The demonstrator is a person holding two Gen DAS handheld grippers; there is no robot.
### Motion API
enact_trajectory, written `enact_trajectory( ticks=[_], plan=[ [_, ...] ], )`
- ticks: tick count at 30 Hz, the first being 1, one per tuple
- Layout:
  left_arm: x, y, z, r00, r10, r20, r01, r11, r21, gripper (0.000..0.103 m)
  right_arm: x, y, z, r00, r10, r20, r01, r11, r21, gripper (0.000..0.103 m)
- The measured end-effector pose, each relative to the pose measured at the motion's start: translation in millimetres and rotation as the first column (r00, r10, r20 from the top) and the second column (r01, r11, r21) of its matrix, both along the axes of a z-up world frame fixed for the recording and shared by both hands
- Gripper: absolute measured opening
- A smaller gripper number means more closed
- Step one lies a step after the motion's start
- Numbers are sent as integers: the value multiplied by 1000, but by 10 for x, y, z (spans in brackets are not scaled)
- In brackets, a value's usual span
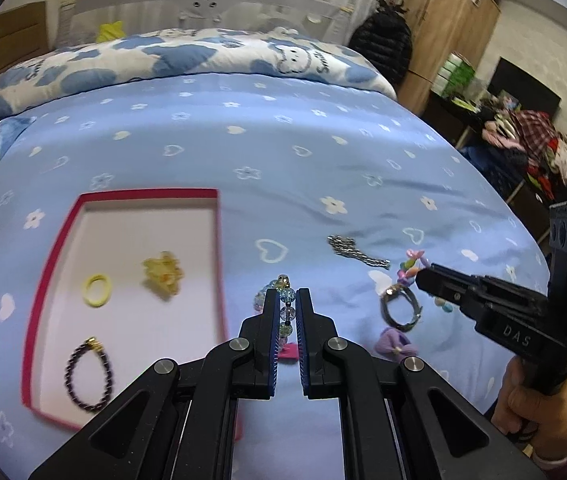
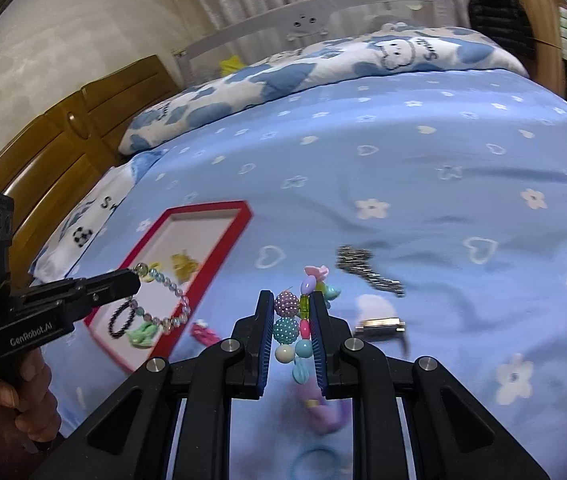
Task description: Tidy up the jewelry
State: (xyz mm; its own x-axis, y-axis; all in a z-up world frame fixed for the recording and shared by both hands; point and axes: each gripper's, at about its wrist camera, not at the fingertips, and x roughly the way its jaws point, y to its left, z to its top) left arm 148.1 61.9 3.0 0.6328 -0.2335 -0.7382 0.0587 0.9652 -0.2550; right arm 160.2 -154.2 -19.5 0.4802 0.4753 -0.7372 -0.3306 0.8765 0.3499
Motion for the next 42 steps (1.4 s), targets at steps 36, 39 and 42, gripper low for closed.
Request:
enact_trajectory(
  ticks=[36, 39, 42],
  plan=[
    [222, 1077, -360, 979, 196, -52, -197, 980, -8, 7, 227, 1780, -328, 954, 294, -59, -291, 955, 48, 17],
    [300, 1147, -477, 974, 214, -74, -215, 977, 0, 7, 273, 1852, -425, 952, 297, -75, -295, 955, 35, 17],
    [351, 1242, -590, 966, 241, -98, -242, 970, 1, 7, 308, 1892, -513, 950, 299, -93, -298, 954, 28, 17]
  ],
)
